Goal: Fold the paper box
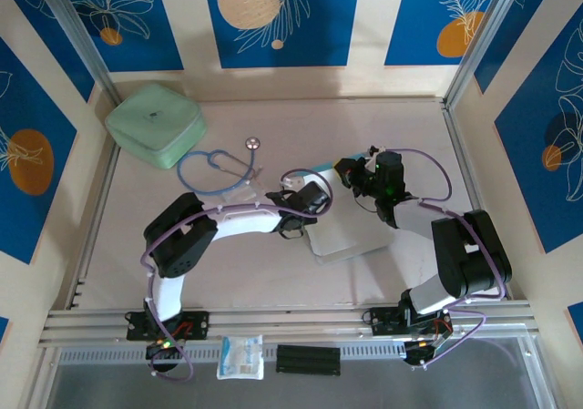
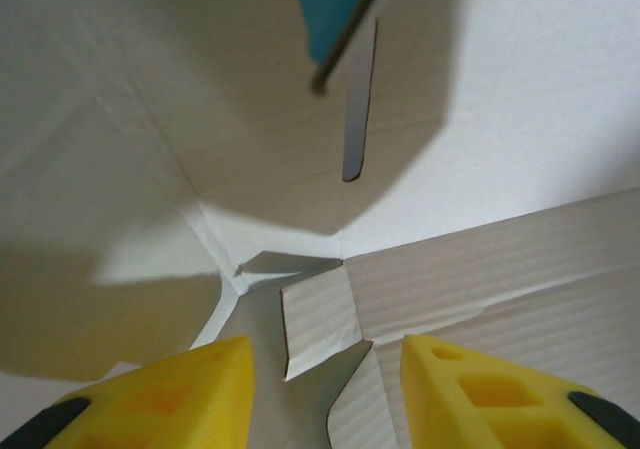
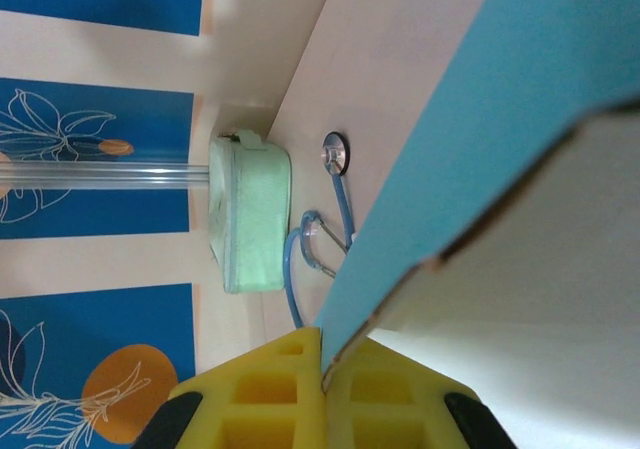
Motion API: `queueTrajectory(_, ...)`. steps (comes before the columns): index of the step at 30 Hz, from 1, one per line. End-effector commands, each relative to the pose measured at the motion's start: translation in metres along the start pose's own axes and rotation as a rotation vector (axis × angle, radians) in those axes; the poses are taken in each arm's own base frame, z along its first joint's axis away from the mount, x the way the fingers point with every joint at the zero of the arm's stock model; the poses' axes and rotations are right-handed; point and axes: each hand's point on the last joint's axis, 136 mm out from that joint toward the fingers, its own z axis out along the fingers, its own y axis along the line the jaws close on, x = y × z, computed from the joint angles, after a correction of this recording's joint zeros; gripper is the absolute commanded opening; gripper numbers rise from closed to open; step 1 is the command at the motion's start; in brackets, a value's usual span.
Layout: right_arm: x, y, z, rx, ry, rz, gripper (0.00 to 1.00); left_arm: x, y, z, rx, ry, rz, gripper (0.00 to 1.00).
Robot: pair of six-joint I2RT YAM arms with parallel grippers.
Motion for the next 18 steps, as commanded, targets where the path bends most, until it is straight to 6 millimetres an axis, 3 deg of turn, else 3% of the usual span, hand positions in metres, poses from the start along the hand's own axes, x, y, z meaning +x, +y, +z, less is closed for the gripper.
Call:
queueTrajectory(1, 0.004, 0.006, -0.007, -0.016, 0.005, -0.043, 0.00, 0.005, -0.004, 0.015, 0.057, 0.017, 0.007, 0.43)
queueTrajectory(11, 0.005, 0.007, -0.009, -0.016, 0.005, -0.048, 0.00, 0.005, -0.006, 0.029, 0.095, 0.026, 0.004, 0.43)
queueTrajectory(18, 0.004, 0.003, -0.011, -0.004, -0.007, -0.043, 0.00, 0.002, -0.023, 0.025, 0.222, 0.013, -0.009, 0.26)
